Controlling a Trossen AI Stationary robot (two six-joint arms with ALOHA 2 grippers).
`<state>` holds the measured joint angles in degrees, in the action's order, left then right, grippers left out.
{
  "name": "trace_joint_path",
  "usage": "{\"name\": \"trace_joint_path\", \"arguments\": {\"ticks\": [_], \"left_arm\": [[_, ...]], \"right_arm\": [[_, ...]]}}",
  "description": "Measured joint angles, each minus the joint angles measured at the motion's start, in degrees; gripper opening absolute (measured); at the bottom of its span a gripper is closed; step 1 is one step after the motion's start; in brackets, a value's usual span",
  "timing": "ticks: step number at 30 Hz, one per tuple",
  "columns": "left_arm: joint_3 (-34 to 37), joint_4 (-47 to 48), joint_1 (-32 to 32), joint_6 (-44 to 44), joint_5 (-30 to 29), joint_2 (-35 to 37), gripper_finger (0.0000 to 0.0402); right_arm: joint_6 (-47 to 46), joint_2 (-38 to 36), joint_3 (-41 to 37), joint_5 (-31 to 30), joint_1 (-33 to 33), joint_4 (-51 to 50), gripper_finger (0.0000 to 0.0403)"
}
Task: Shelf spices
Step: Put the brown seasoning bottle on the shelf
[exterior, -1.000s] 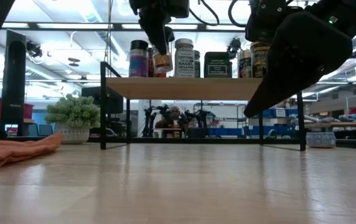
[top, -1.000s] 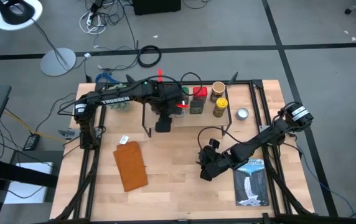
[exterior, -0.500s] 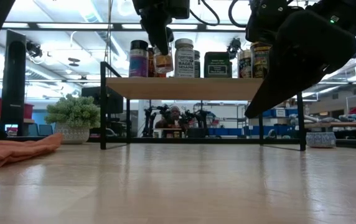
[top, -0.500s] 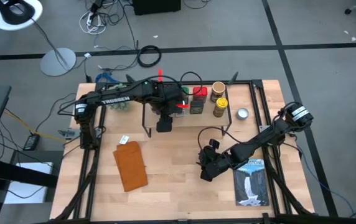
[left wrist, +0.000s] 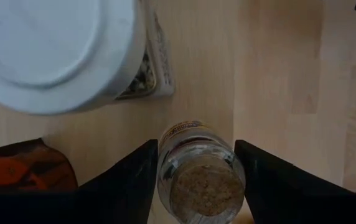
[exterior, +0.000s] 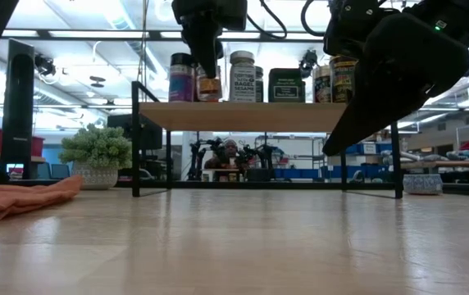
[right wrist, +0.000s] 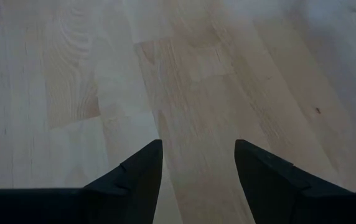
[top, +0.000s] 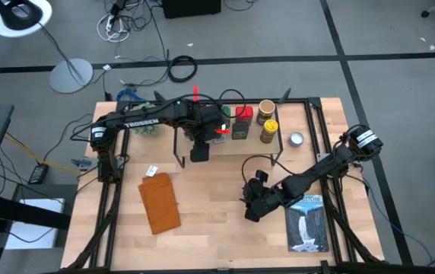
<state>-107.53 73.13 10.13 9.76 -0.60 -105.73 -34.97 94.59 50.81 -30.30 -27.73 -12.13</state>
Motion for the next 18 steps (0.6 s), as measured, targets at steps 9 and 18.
{"name": "trace_joint_path", "arguments": {"ticks": [9,18], "left_arm": [[1.3,0.4,0.1,-1.7,-1.5,0.2,0.0256],[1.4,0.3,0.0,0.4,-3.3,-0.1,0.0285]], "right_arm": [[0.0,0.0,0.0,0.0,0.0,0.0,0.0199],[0.0,0.0,0.0,0.0,0.0,0.0,0.0199]]}}
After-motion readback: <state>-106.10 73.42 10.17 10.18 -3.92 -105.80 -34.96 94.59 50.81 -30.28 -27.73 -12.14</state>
